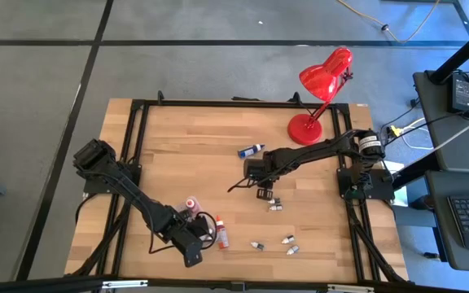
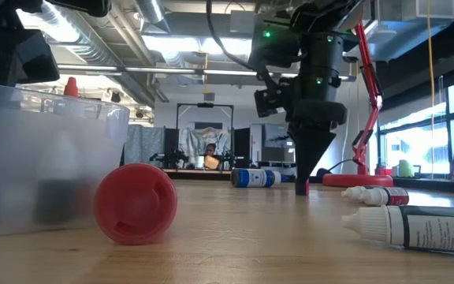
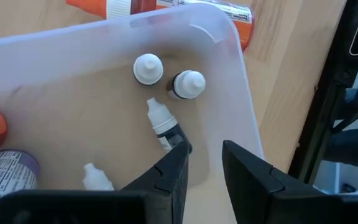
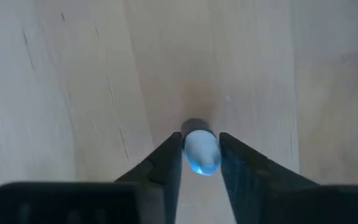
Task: Pick & Place food coloring
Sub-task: Put the pink food coloring bottle into the transparent bin
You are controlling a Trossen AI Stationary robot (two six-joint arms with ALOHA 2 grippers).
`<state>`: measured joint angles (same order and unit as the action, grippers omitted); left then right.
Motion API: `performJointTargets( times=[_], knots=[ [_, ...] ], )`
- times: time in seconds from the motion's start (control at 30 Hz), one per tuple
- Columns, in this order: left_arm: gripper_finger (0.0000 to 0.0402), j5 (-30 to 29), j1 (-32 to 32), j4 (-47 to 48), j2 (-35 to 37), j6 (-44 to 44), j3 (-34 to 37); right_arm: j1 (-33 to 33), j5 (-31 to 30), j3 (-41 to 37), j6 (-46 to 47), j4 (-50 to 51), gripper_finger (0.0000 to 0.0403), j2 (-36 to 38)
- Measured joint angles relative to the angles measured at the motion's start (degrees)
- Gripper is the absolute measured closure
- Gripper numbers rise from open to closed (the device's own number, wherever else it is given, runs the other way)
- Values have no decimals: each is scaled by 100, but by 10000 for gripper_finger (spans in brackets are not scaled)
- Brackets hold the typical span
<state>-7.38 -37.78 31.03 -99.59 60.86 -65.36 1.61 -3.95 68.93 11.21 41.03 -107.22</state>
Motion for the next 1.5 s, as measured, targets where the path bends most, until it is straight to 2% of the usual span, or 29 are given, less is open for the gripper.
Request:
performJointTargets(
  times=[0.13,0.4,0.63,0.83,0.97,1.1,1.27,1.5],
  knots=[
    [305,10,2,-60,90,4,14,1,7,4,-143,5,337,1],
    [307,-87,174,-222,459,40,13,2,13,439,-592,549,337,131],
    [296,-879,597,-710,474,-680,11,234,254,1373,-737,636,337,709],
    [258,-1438,1114,-728,474,-1503,11,631,264,2164,-815,617,331,1025],
    [232,-1759,1515,-853,474,-1609,11,834,259,2429,-848,646,333,1051],
    [220,-1455,1921,-1099,477,-1870,7,907,235,2494,-701,695,331,1051],
    [224,-978,2414,-1432,479,-2482,7,911,-159,2494,-520,991,331,1047],
    [242,-760,2643,-2887,479,-3755,7,909,-246,2494,-225,1154,329,1047]
  ],
)
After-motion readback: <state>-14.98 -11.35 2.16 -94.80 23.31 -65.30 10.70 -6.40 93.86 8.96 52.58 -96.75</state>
